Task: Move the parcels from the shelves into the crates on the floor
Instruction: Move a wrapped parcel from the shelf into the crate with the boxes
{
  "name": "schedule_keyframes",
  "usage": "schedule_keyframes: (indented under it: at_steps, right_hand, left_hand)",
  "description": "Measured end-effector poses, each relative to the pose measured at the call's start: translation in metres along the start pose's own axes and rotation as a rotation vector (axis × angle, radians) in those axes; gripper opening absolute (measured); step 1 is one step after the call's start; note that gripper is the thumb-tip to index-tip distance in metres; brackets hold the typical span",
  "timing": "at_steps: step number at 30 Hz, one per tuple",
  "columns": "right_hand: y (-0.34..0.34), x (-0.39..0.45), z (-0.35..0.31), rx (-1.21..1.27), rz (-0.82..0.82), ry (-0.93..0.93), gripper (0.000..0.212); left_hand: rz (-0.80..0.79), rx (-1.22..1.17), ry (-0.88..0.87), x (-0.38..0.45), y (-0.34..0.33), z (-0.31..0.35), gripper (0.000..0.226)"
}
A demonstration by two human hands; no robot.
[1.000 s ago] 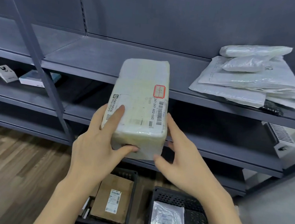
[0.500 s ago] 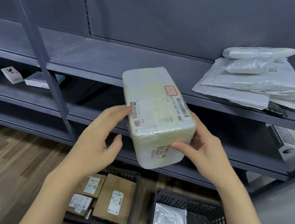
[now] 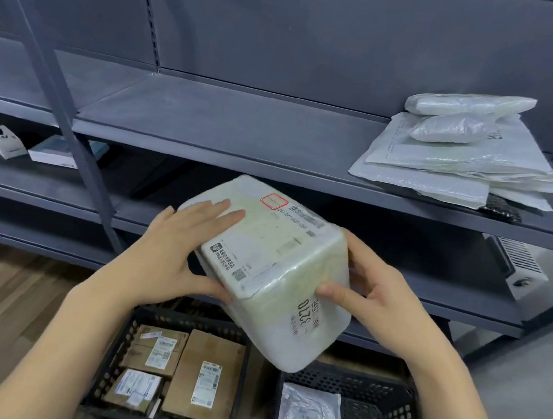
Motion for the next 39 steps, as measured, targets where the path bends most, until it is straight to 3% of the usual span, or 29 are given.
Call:
schedule_keyframes:
  at_steps: [6,9,12,14,17,22,27,31,36,39]
  right_hand:
    - [0.006,-0.003,0.001,-0.199,0.205,0.014,0.058]
    - [0.003,-0.002,-0.002,-0.262,0.226,0.011,0.064]
    - [-0.007,0.0,-0.007,-0.225,0.12,0.008,0.087]
    - [-0.016,0.002,-0.008,-0.174,0.052,-0.002,0.116]
    - [-0.021,0.007,-0.009,-0.236,0.061,-0.022,0.14]
    - [-0.015,0.006,-0.001,-0.307,0.113,0.012,0.128]
    - [-0.009,-0.003,0.005,-0.28,0.155,0.019,0.112]
    - [-0.01,-0.003,0.004,-0.271,0.131,0.026,0.107]
    - [-0.007,-0.003,0.01,-0.302,0.151,-0.047,0.112]
    - [-0.009,0.001,0.016,-0.338,0.211,-0.062,0.116]
  left_hand:
    - [0.043,-0.162,0.05,-0.01,-0.019,0.001,0.094]
    - [0.121,-0.184,0.112,-0.018,-0.026,0.004,0.091]
    - [0.258,-0.101,0.121,-0.022,-0.028,0.011,0.09]
    - [0.341,-0.037,0.107,-0.022,-0.026,0.021,0.092]
    - [0.403,0.055,0.075,-0.021,-0.023,0.037,0.09]
    - [0.381,0.079,0.069,-0.018,-0.022,0.042,0.091]
    - [0.161,0.209,0.212,-0.018,-0.017,0.013,0.11]
    - [0.04,0.053,0.299,-0.018,-0.018,0.006,0.118]
    - [0.209,0.197,0.198,-0.018,-0.015,0.014,0.1]
    - [0.359,0.309,0.165,-0.019,-0.009,0.023,0.101]
Point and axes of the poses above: each hand's wrist, its own x-axis towards the middle knuckle, its own y-axis out of the back of the hand, z = x × y, the point moved 5 cm from there along x, towards the middle knuckle, and after that the axes turned 3 degrees about y, right-handed, at the moved point
